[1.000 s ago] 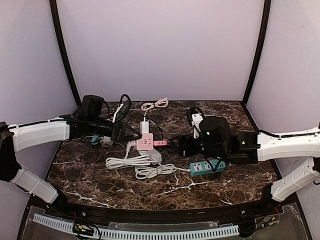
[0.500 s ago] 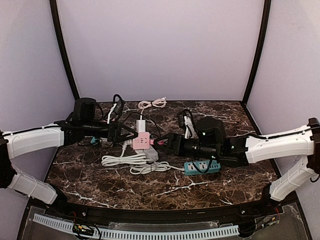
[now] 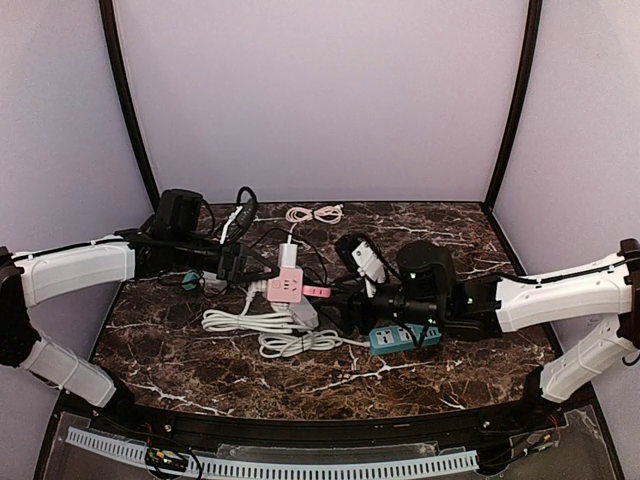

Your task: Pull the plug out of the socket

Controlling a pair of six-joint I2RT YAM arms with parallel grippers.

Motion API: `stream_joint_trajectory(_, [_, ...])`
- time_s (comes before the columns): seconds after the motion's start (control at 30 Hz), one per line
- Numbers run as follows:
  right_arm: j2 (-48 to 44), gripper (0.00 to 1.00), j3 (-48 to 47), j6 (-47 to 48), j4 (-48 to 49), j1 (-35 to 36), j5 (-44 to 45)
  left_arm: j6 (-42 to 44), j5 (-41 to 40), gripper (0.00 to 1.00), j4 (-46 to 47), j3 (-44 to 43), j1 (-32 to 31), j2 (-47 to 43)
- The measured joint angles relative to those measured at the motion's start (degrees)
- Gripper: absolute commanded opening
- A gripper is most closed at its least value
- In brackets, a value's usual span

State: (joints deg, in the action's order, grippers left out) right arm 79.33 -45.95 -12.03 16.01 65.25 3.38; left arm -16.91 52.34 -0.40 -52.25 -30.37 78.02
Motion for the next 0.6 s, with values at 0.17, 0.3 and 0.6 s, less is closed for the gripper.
stream_joint_trajectory(0.17, [2.0,0.65,-3.0,9.6,-2.3,1.3,0.5,0.9,2.2,0.23,-1.6,-1.5,0.0,1.2])
stream_joint_trajectory(0.3, [3.7,0.6,-5.0,14.2,-4.2,1.5,1.2,1.3,3.2,0.23,-2.4,-1.7,0.0,2.0])
stream_joint_trajectory(0.6, [6.2,0.52,-8.4,21.0,-8.7,1.6,3.4,1.5,5.3,0.23,-3.0,-1.7,0.0,2.2])
